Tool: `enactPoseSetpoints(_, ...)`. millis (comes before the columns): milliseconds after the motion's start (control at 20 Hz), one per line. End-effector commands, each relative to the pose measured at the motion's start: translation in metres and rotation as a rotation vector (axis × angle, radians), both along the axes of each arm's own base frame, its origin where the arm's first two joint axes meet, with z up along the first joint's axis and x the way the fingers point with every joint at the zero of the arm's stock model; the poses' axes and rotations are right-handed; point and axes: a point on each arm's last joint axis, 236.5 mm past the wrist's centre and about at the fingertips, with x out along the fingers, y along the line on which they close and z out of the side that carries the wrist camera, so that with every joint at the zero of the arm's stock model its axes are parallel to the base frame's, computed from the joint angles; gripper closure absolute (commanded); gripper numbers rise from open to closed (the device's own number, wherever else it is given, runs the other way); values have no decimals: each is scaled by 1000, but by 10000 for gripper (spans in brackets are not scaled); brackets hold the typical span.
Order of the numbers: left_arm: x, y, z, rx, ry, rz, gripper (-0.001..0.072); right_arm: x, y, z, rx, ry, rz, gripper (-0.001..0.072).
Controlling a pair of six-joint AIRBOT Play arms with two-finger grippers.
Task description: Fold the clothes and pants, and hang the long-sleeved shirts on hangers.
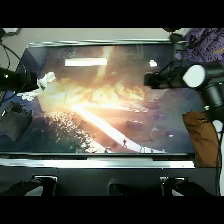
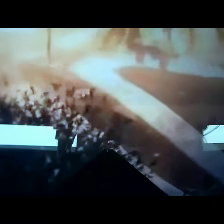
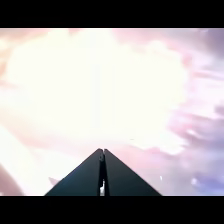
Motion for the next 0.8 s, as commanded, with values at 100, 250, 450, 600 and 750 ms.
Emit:
enactPoseSetpoints(100, -5, 23, -16, 47, 4, 117, 691, -21, 32, -9, -19, 43, 79, 683)
enactPoseSetpoints(250, -4, 24, -18, 52, 3, 117, 691, -18, 22, -10, -67, 32, 67, 682)
enactPoseSetpoints(450, -5, 23, -19, 51, 8, 116, 690, -17, 20, -11, -79, 30, 64, 682)
enactPoseSetpoints(600, -5, 23, -19, 52, 8, 116, 690, -17, 19, -11, -79, 31, 64, 682)
enactPoseSetpoints(750, -5, 23, -19, 52, 10, 115, 690, -17, 19, -11, -79, 31, 64, 682)
